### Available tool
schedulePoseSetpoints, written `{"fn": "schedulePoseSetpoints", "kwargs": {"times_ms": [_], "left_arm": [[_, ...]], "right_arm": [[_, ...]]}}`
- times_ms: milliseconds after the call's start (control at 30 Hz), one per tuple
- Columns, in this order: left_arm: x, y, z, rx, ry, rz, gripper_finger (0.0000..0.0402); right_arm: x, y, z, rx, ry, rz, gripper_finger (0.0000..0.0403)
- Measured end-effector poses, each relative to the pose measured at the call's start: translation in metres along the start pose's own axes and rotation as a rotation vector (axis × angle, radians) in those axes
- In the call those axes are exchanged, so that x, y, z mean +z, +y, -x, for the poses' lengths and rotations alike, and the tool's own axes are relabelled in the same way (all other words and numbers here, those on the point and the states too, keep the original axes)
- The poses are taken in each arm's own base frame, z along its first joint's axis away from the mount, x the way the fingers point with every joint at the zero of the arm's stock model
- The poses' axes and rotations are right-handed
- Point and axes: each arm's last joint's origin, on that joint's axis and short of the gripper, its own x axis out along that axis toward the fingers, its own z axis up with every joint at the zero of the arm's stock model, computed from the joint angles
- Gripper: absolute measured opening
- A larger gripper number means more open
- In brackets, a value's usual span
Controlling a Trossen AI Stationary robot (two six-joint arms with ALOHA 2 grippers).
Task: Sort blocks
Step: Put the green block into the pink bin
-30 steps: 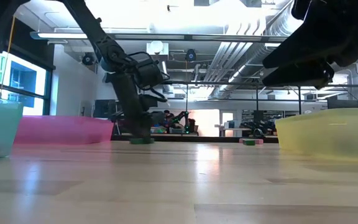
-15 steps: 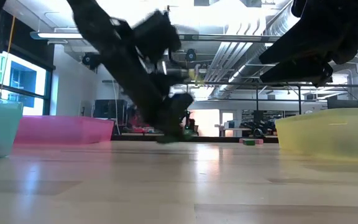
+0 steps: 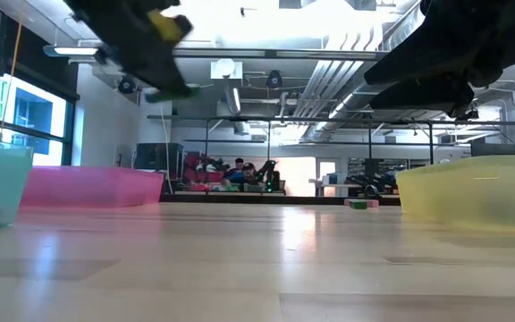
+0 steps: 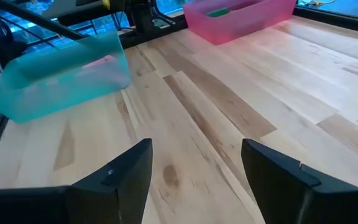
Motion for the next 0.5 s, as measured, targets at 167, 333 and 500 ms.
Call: {"fn": "schedulePoseSetpoints", "kwargs": {"times_ms": [167, 333, 500], "left_arm": [[0.016, 0.07, 0.0, 0.141, 0.16, 0.042, 0.0069], [0.014, 0.124, -0.026, 0.291, 0.378, 0.075, 0.0069], [-0.017, 0.159, -0.071, 0.312, 0.574, 0.118, 0.0069]], "right_arm": [[0.0, 0.0, 0.0, -0.004, -0.003, 0.006, 0.0232], [0.0, 0.0, 0.0, -0.004, -0.003, 0.008, 0.0232], [0.0, 0.0, 0.0, -0.004, -0.003, 0.009, 0.0232]]}}
